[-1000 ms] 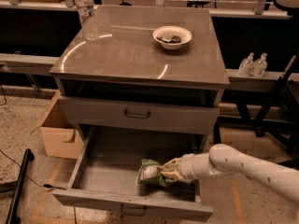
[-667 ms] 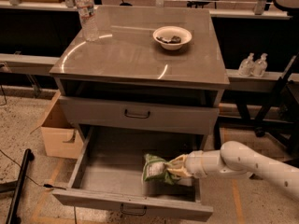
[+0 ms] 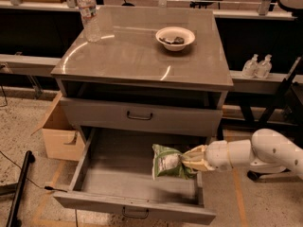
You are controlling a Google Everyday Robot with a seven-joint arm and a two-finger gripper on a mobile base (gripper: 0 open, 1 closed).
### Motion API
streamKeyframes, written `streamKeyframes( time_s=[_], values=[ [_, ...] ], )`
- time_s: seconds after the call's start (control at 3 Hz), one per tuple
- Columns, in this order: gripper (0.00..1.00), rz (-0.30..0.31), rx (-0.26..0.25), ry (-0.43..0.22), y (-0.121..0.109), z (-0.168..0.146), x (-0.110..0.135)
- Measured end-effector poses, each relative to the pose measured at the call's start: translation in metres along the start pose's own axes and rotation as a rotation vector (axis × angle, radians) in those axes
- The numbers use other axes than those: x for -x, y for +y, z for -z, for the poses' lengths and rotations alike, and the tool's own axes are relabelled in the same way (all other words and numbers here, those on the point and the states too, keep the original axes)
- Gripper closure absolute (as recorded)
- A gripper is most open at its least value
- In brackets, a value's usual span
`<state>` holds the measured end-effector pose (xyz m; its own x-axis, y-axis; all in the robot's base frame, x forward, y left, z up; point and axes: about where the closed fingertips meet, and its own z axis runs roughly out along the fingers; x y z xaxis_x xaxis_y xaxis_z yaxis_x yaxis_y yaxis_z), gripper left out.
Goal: Pick green jalapeno chip bag from middle drawer and place on counter
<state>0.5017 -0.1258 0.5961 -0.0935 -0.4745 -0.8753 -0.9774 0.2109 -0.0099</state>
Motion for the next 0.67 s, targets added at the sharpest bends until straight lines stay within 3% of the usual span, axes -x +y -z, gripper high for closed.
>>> streamKeyframes(
  time_s=[0.67],
  values=[
    [1.00,0.060,-0.019,-0.191,-0.009,0.083,0.092]
  ],
)
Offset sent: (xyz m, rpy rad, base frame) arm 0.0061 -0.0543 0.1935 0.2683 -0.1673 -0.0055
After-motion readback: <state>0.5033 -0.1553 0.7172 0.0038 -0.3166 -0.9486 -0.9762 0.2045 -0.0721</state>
